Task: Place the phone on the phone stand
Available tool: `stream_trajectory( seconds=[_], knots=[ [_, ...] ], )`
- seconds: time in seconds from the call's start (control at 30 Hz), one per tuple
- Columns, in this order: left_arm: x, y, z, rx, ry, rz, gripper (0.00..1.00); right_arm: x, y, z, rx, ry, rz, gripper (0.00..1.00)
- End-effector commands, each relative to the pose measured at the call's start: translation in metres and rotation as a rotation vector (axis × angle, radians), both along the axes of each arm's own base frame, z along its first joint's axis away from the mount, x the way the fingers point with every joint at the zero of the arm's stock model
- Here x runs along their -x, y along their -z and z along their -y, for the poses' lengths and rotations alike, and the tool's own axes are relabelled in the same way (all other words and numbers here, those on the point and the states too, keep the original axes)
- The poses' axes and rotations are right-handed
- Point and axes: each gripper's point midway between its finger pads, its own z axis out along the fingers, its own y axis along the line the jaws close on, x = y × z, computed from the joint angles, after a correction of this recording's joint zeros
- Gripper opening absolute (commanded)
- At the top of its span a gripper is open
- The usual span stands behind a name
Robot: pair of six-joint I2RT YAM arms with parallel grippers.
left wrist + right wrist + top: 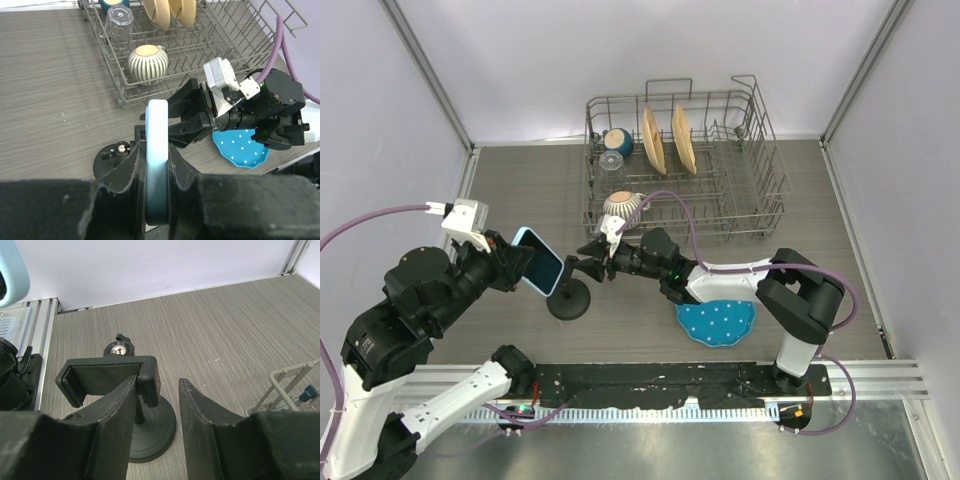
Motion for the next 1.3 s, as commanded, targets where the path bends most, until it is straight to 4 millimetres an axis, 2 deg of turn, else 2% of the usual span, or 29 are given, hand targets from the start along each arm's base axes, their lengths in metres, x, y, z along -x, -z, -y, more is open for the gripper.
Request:
stream_trajectory(
  seconds=[0.0,0.2,0.3,0.33,0.4,0.43,0.5,0.53,0.63,0.67,0.77,0.87,1.03,1.27],
  knots=[
    [-0.009,-0.022,0.003,0.049,-0.014,0.079,0.0,-0.004,-0.03,-0.009,-0.079,0.009,0.049,0.42],
    [-0.01,-0.02,0.005,0.046,-0.011,0.074,0.0,-0.004,-0.029,-0.009,-0.072,0.008,0.05,0.34],
    [-0.011,-0.018,0.007,0.044,-0.006,0.071,0.0,-0.003,-0.028,-0.01,-0.06,-0.006,0.049,0.16],
    [-0.01,-0.017,0.008,0.044,0.001,0.065,0.0,-0.003,-0.029,-0.011,-0.058,-0.008,0.051,0.01],
    [-0.01,-0.016,0.014,0.037,0.033,0.069,0.0,-0.002,-0.029,-0.011,-0.053,-0.014,0.052,0.01],
    [-0.003,-0.015,0.028,0.038,0.129,0.063,0.0,-0.002,-0.029,-0.011,-0.055,-0.016,0.053,0.01],
    [0.0,-0.01,0.045,0.011,0.232,0.07,0.0,0.002,-0.031,-0.011,-0.055,-0.03,0.049,0.01],
    [0.01,-0.008,0.06,0.018,0.338,0.064,0.0,0.0,-0.032,-0.01,-0.054,-0.032,0.049,0.01],
    [0.027,-0.004,0.083,0.017,0.53,0.105,0.0,0.007,-0.031,-0.01,-0.052,-0.092,0.035,0.01],
    [0.04,-0.006,0.098,0.054,0.649,0.135,0.0,0.005,-0.03,-0.009,-0.05,-0.1,0.031,0.01],
    [0.054,-0.016,0.112,0.115,0.768,0.187,0.0,0.007,-0.026,-0.01,-0.035,-0.151,0.018,0.01],
    [0.045,-0.002,0.12,0.075,0.796,0.217,0.0,0.014,-0.028,-0.01,-0.05,-0.211,-0.018,0.01],
    [0.029,0.024,0.138,0.019,0.854,0.269,0.0,0.013,-0.028,-0.004,-0.042,-0.27,-0.045,0.01],
    [-0.007,0.056,0.142,-0.124,0.789,0.348,0.0,0.012,-0.027,0.004,-0.025,-0.302,-0.051,0.01]
  ],
)
